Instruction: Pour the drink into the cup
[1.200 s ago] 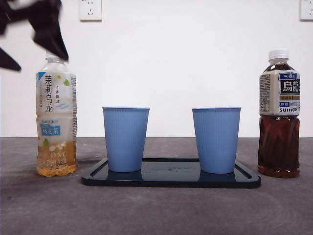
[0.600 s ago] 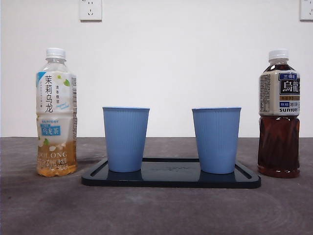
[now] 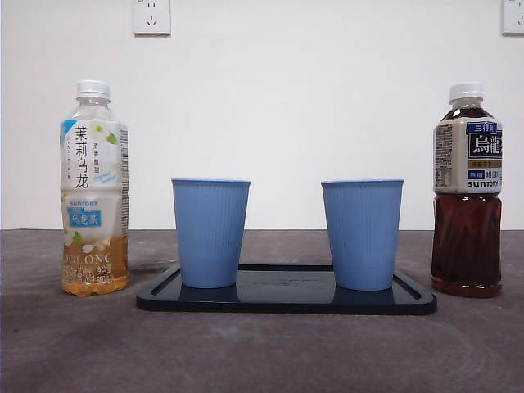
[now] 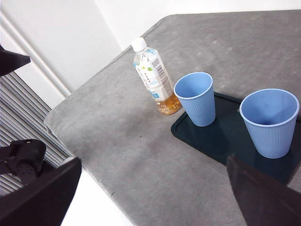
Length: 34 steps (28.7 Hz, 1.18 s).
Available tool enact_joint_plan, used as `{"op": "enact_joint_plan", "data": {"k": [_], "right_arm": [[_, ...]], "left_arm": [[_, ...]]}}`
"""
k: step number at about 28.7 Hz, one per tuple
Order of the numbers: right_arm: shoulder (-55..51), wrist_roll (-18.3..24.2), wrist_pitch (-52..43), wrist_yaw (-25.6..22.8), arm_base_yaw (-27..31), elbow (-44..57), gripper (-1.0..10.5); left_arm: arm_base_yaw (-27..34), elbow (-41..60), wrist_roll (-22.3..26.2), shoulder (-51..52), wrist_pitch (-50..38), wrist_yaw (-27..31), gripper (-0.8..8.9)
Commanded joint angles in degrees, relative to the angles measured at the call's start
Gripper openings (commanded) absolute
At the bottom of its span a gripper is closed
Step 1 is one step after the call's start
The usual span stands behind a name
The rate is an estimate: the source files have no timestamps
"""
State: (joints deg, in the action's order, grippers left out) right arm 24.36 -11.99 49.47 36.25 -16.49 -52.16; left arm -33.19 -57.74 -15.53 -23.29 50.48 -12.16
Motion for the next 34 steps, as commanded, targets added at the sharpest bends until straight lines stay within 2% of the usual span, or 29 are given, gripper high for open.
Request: {"op": "enact_joint_plan", "data": {"k": [1, 2, 3, 22, 25, 28, 34], "right_arm": [[0.2, 0.4, -0.6, -0.1, -0.2, -0.7, 2.2], [0.2, 0.7, -0.6, -0.2, -0.3, -0.7, 0.3], [0.2, 1.0, -0.7, -0.3, -0.3, -0.7, 0.0], [0.2, 0.7, -1.0, -0.2, -0.3, -0.7, 0.2], [0.2, 0.7, -1.0, -0.2, -0.2, -0.7, 0.2], [0.2, 0.7, -1.0, -0.2, -0.2, -0.7, 0.2], [0.2, 0.7, -1.0, -0.2, -0.3, -0.7, 0.2]], "left_arm": [[-0.4, -0.8, 1.6, -0.3, -0.2, -0.1, 0.38], [-0.4, -0.8, 1.8, -0.3, -0.1, -0.1, 0.19], [-0.4, -0.8, 1.9, -0.3, -0.1, 0.0, 0.16], [-0.4, -0.7, 1.8, -0.2, -0.6, 0.1, 0.21], [1.9, -0.4, 1.8, -0.3, -1.0, 0.1, 0.21], [7.7, 4.1, 1.8, 0.0, -7.0, 0.1, 0.21], [21.0, 25.6, 3.3, 6.3, -33.0, 0.1, 0.21]]}}
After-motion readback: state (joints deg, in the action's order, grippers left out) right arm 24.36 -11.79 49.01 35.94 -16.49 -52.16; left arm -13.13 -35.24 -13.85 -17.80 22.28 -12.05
